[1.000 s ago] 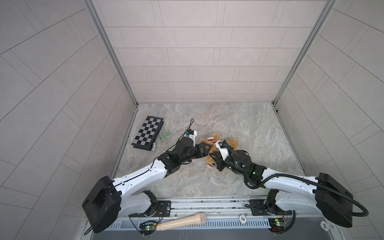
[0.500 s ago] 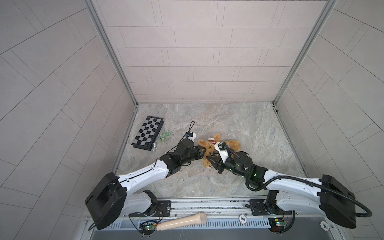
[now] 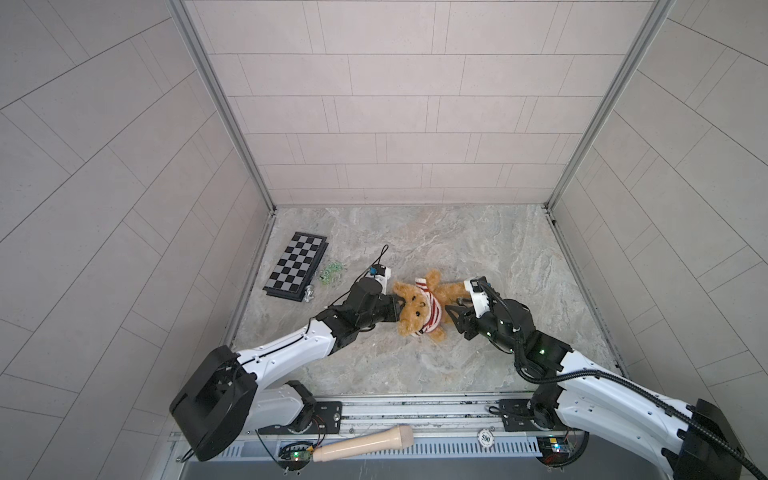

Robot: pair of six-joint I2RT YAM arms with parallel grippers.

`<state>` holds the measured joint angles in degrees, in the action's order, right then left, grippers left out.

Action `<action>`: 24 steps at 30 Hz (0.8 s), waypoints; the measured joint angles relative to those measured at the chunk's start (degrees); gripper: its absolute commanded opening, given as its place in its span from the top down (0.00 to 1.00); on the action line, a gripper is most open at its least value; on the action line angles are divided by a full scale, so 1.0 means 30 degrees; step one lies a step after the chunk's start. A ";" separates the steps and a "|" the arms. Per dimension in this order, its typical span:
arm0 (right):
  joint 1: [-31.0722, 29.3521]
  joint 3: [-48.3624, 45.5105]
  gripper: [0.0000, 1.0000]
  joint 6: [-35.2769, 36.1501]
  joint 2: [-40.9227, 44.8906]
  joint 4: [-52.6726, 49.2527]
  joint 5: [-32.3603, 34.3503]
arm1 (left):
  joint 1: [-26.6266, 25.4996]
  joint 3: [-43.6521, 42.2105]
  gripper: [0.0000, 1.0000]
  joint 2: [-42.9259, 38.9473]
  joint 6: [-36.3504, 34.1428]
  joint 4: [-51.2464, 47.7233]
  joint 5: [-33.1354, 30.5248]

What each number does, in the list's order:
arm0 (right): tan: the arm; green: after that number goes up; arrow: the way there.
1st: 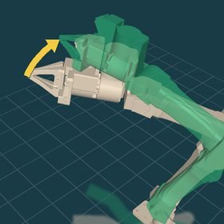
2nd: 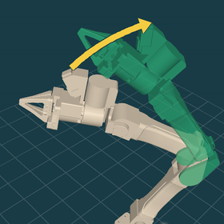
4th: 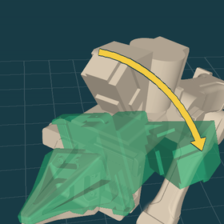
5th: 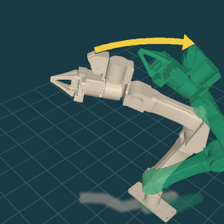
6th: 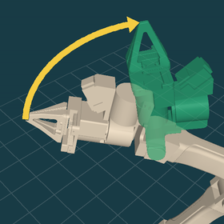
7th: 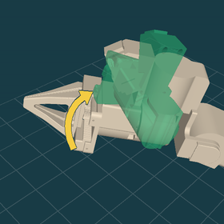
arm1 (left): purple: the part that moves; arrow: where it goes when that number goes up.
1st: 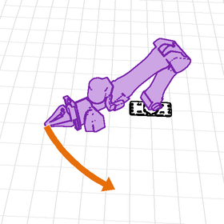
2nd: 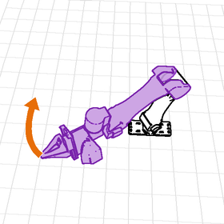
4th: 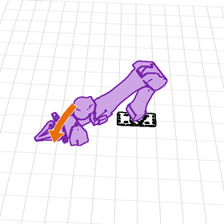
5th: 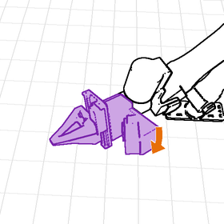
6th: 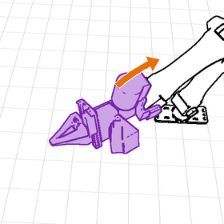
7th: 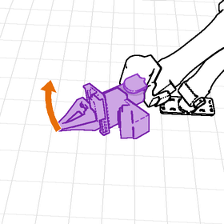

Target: Dress the teddy bear

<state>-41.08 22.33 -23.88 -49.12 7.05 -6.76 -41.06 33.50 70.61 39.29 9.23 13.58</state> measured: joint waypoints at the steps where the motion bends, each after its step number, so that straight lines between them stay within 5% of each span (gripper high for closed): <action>1: 0.0000 0.0036 0.55 -0.0066 -0.0546 -0.0051 -0.0277 | -0.0058 0.0000 0.98 0.0015 -0.0138 0.0015 0.0029; 9: 0.0095 0.0444 0.60 -0.0131 -0.4131 0.0576 -0.1188 | -0.0925 0.0000 1.00 0.0117 -0.0794 0.0117 0.0058; 24: 0.0466 0.0546 0.76 -0.0255 -0.6594 0.2725 -0.1523 | -0.1224 0.0007 1.00 0.0182 -0.1384 -0.0022 -0.0350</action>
<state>-39.68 23.97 -24.64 -68.90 15.22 -11.33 -44.73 33.52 71.16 35.14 9.17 12.53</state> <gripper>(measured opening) 0.257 0.121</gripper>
